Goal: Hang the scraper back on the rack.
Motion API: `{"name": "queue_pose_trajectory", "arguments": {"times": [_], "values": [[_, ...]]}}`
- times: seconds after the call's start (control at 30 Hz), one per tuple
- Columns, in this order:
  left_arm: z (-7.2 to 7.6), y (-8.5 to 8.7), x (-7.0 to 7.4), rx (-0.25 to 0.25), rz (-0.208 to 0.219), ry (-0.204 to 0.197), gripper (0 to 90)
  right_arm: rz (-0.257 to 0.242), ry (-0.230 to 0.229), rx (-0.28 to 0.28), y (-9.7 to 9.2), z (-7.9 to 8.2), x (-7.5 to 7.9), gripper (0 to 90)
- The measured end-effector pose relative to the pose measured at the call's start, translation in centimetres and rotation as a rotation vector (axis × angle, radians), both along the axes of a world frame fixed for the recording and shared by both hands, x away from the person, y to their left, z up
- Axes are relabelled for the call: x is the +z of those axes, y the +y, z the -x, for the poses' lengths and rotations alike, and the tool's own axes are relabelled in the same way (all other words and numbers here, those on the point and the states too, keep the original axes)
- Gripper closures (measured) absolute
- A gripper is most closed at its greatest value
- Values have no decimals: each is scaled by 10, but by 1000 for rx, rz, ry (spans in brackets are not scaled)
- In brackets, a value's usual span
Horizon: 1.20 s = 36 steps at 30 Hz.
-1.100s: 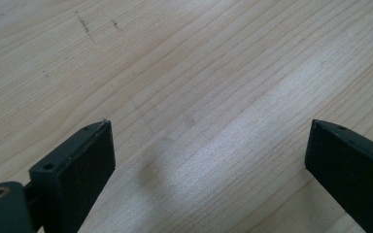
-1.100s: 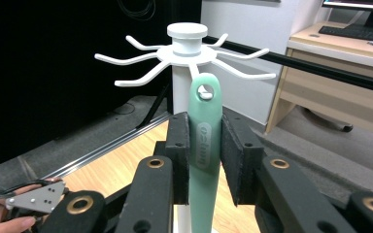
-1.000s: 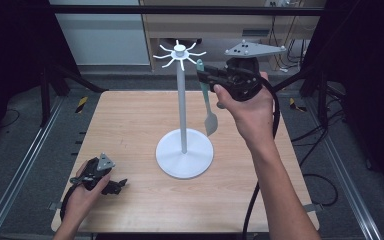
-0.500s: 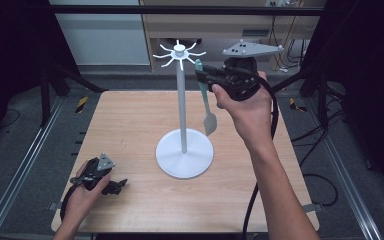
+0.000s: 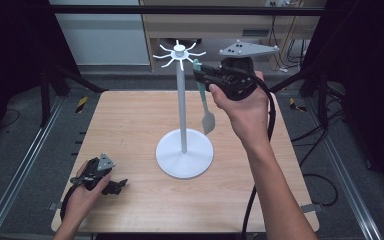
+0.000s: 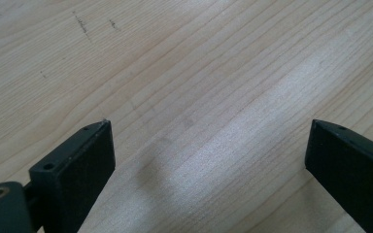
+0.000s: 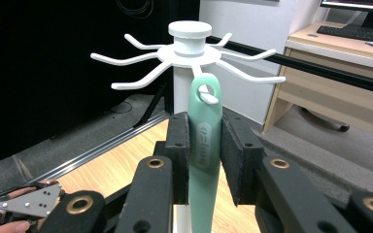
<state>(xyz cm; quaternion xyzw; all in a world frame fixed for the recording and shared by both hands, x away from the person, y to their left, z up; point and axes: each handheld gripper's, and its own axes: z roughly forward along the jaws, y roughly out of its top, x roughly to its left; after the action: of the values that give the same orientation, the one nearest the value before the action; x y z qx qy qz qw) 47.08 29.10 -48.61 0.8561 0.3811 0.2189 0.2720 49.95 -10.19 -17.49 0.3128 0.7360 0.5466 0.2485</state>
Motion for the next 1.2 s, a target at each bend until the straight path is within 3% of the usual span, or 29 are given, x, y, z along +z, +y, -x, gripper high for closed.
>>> {"name": "queue_pose_trajectory", "arguments": {"times": [1.2], "values": [[0, 0, 0, 1, 3, 5, 37, -5, 18, 11, -1, 0, -4, 735]]}}
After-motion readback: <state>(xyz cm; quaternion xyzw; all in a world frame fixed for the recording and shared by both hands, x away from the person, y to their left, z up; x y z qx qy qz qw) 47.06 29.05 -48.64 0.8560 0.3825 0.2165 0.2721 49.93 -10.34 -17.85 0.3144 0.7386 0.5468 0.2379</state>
